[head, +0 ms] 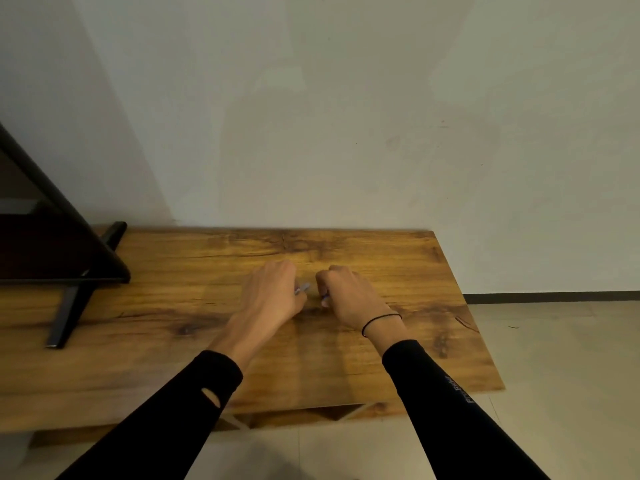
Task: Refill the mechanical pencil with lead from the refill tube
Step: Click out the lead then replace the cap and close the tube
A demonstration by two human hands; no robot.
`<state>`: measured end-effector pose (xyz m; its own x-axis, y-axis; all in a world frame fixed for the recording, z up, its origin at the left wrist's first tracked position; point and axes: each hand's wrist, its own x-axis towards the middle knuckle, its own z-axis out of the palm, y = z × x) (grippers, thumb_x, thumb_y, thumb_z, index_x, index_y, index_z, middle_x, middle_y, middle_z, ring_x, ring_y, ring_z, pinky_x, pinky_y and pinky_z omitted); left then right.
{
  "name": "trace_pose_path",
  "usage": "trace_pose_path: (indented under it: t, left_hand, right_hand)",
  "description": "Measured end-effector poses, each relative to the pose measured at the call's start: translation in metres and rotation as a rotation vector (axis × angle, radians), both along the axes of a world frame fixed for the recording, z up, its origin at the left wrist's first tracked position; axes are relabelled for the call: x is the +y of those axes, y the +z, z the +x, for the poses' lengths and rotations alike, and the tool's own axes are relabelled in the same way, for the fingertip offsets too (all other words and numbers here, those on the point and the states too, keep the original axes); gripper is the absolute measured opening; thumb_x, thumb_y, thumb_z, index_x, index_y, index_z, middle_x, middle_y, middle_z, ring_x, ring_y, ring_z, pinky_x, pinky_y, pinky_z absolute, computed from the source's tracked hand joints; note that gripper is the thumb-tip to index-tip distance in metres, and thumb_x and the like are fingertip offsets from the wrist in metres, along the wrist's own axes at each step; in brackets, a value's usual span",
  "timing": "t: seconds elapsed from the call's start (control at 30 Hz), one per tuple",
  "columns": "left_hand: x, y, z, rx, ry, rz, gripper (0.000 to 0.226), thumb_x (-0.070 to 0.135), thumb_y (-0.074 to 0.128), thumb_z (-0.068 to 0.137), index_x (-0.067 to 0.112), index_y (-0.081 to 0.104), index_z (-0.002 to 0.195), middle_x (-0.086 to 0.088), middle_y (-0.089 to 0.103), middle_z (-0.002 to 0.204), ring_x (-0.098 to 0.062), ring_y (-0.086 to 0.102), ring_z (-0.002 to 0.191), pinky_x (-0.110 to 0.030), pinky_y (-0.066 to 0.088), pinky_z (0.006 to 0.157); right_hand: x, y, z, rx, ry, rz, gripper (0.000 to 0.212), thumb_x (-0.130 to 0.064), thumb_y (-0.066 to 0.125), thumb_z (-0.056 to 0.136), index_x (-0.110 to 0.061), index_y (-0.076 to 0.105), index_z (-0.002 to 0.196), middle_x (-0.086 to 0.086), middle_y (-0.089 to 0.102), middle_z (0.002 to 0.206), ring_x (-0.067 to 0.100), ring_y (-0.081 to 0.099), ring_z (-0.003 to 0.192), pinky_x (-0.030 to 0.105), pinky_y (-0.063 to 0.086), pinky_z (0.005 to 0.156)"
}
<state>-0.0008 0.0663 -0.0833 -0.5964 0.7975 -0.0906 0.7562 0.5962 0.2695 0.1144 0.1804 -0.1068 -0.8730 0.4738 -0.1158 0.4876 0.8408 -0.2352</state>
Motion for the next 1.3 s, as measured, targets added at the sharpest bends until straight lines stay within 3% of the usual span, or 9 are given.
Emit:
trace_pose_path:
  t: [0.13, 0.27, 0.33, 0.47, 0.63, 0.8, 1.07, 1.3]
  left_hand:
    - [-0.003, 0.001, -0.001, -0.005, -0.029, 0.016, 0.016, 0.035, 0.076, 0.095, 0.021, 0.070, 0.091, 0.000, 0.072, 0.089, -0.024, 0.070, 0.087, -0.044, 0.061, 0.081]
    - [-0.005, 0.005, -0.001, -0.027, -0.046, 0.068, 0.009, 0.031, 0.077, 0.093, 0.024, 0.073, 0.090, 0.006, 0.072, 0.085, -0.018, 0.069, 0.081, -0.038, 0.058, 0.072]
    - [-0.004, 0.008, 0.002, -0.022, -0.066, 0.088, 0.007, 0.032, 0.076, 0.092, 0.027, 0.073, 0.095, 0.006, 0.074, 0.091, -0.019, 0.070, 0.088, -0.038, 0.058, 0.077]
    - [-0.004, 0.013, 0.007, -0.041, -0.093, 0.125, 0.012, 0.036, 0.075, 0.093, 0.027, 0.073, 0.101, 0.004, 0.076, 0.096, -0.022, 0.072, 0.093, -0.045, 0.062, 0.084]
    - [-0.003, 0.015, 0.007, -0.063, -0.085, 0.207, 0.009, 0.033, 0.077, 0.093, 0.025, 0.073, 0.097, 0.006, 0.078, 0.090, -0.017, 0.072, 0.086, -0.035, 0.054, 0.071]
    - [-0.003, 0.016, 0.008, -0.105, -0.054, 0.252, 0.006, 0.030, 0.078, 0.093, 0.025, 0.075, 0.096, 0.007, 0.078, 0.084, -0.011, 0.069, 0.077, -0.024, 0.040, 0.063]
    - [-0.003, 0.019, 0.009, -0.105, -0.065, 0.258, 0.006, 0.029, 0.078, 0.092, 0.023, 0.077, 0.094, 0.007, 0.078, 0.079, -0.015, 0.073, 0.077, -0.039, 0.061, 0.074]
    - [-0.002, 0.022, 0.012, -0.130, -0.047, 0.264, 0.005, 0.022, 0.078, 0.095, 0.019, 0.078, 0.091, 0.002, 0.076, 0.073, -0.014, 0.072, 0.069, -0.034, 0.062, 0.073]
  right_hand:
    - [0.009, 0.001, 0.001, 0.074, -0.113, -0.127, 0.025, -0.003, 0.074, 0.090, -0.020, 0.057, 0.086, 0.003, 0.069, 0.091, 0.024, 0.064, 0.082, 0.029, 0.040, 0.062]
    - [0.021, 0.014, 0.002, 0.484, -0.425, -0.652, 0.018, -0.005, 0.082, 0.088, -0.014, 0.068, 0.083, 0.004, 0.075, 0.073, 0.006, 0.071, 0.059, 0.020, 0.055, 0.056]
    - [0.022, 0.016, 0.003, 0.594, -0.479, -0.829, 0.011, -0.005, 0.083, 0.088, -0.008, 0.072, 0.087, 0.010, 0.077, 0.076, 0.013, 0.074, 0.065, 0.024, 0.060, 0.058]
    - [0.018, 0.013, 0.000, 0.649, -0.487, -0.980, 0.009, -0.002, 0.081, 0.088, 0.002, 0.074, 0.092, 0.023, 0.076, 0.084, 0.022, 0.077, 0.073, 0.034, 0.066, 0.065]
    - [0.020, 0.011, 0.002, 0.680, -0.463, -1.062, 0.013, -0.005, 0.082, 0.088, 0.002, 0.072, 0.093, 0.015, 0.079, 0.083, 0.024, 0.080, 0.077, 0.035, 0.066, 0.064]
    - [0.021, 0.014, 0.002, 0.733, -0.483, -1.148, 0.020, -0.006, 0.080, 0.090, 0.006, 0.069, 0.101, 0.021, 0.080, 0.089, 0.030, 0.081, 0.081, 0.035, 0.066, 0.067]
    - [0.015, 0.012, -0.001, 0.740, -0.498, -1.100, 0.024, -0.002, 0.078, 0.091, 0.013, 0.065, 0.103, 0.032, 0.075, 0.100, 0.030, 0.081, 0.082, 0.032, 0.066, 0.064]
    - [0.008, 0.010, -0.004, 0.761, -0.559, -1.102, 0.024, 0.000, 0.079, 0.090, 0.016, 0.066, 0.102, 0.034, 0.074, 0.102, 0.029, 0.080, 0.081, 0.031, 0.065, 0.066]
